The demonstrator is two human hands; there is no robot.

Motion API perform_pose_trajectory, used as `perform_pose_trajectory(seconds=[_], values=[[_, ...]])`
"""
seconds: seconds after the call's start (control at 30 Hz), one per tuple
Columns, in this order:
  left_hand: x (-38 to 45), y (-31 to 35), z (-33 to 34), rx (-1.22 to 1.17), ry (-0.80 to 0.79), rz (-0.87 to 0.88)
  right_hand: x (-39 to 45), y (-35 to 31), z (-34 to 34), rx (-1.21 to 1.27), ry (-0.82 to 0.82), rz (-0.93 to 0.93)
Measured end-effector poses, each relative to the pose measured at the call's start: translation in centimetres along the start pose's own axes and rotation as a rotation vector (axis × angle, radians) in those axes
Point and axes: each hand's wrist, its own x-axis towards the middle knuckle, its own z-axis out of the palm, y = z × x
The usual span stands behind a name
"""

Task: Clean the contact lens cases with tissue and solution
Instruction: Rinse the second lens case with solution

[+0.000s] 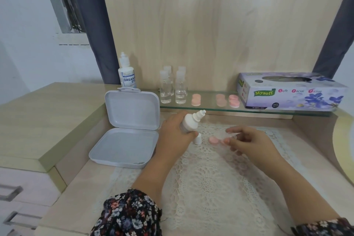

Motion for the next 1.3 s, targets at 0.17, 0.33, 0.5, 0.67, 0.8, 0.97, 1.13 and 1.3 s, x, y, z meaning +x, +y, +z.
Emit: perform_pose_trajectory(seconds=[0.17, 0.33, 0.5, 0.67, 0.8, 0.97, 1.13, 1.3], values=[[0.0, 1.1, -0.7, -0.288, -0.074, -0.100, 0.1, -0.1, 0.3, 0.179, 0.038, 0.022], [0.1, 1.3, -0.9, -0.548, -0.249, -0.285, 0.3, 0.0, 0.3, 0.194, 0.045, 0.015], [-0.1, 1.5, -0.8, -0.743, -0.263, -0.364, 0.3, -0.1, 0.4, 0.201, 0.065, -0.006], [-0.1, 1.8, -1.0, -1.072, -0.171, -0.464, 0.3, -0.1, 0.5, 0.210, 0.074, -0.026], [0.0, 1.8, -0.9, -1.213, -0.098, -0.575, 0.3, 0.0, 0.8, 0.219, 0.079, -0.041], [0.5, 1.3, -0.7, -1.356, -0.026, -0.653, 0.4, 0.0, 1.2, 0.256, 0.072, -0.047], [0.4, 1.1, -0.8, -1.477, -0.068, -0.693, 0.3, -0.1, 1.5, 0.296, 0.075, -0.050], [0.3, 1.8, -0.8, -1.415, -0.008, -0.673, 0.3, -0.1, 1.6, 0.320, 0.083, -0.056]])
